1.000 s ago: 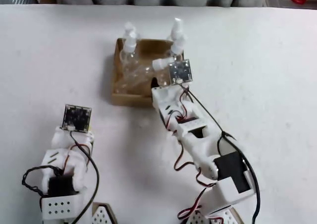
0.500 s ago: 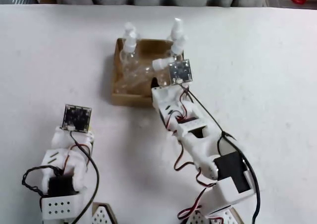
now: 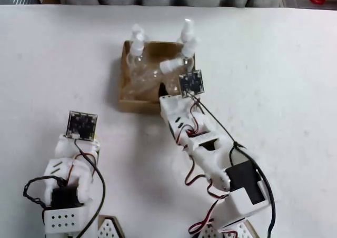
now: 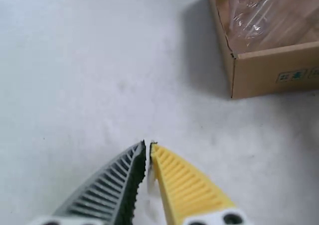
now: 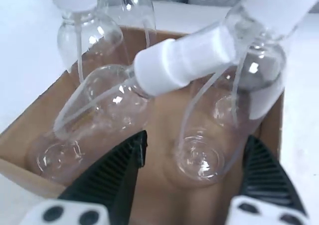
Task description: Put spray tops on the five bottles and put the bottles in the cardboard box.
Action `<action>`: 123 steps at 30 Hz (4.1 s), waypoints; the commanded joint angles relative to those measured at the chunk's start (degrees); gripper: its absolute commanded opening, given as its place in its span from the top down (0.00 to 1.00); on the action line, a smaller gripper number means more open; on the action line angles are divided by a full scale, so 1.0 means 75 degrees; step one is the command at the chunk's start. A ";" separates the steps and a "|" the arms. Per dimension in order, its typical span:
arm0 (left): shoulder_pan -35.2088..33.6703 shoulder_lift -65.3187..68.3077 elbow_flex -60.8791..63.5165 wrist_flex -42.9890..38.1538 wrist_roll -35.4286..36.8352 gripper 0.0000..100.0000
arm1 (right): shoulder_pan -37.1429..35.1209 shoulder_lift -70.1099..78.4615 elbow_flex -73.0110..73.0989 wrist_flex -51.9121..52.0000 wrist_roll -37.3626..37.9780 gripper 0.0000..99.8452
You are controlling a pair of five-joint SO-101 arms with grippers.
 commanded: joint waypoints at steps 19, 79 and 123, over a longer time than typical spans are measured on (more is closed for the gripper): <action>-0.0088 -0.0064 -0.0023 0.0059 -0.0070 0.98 | -0.0158 -0.0135 -0.0035 -0.0229 0.0504 0.74; 0.4777 0.7144 -0.7982 -0.1442 -0.0082 0.78 | -0.0100 -0.0123 -0.0035 -0.0264 0.0457 0.74; 0.2913 0.4108 -0.6951 -0.1289 0.0785 0.78 | -0.0158 -0.0193 0.0105 -0.0264 0.0481 0.74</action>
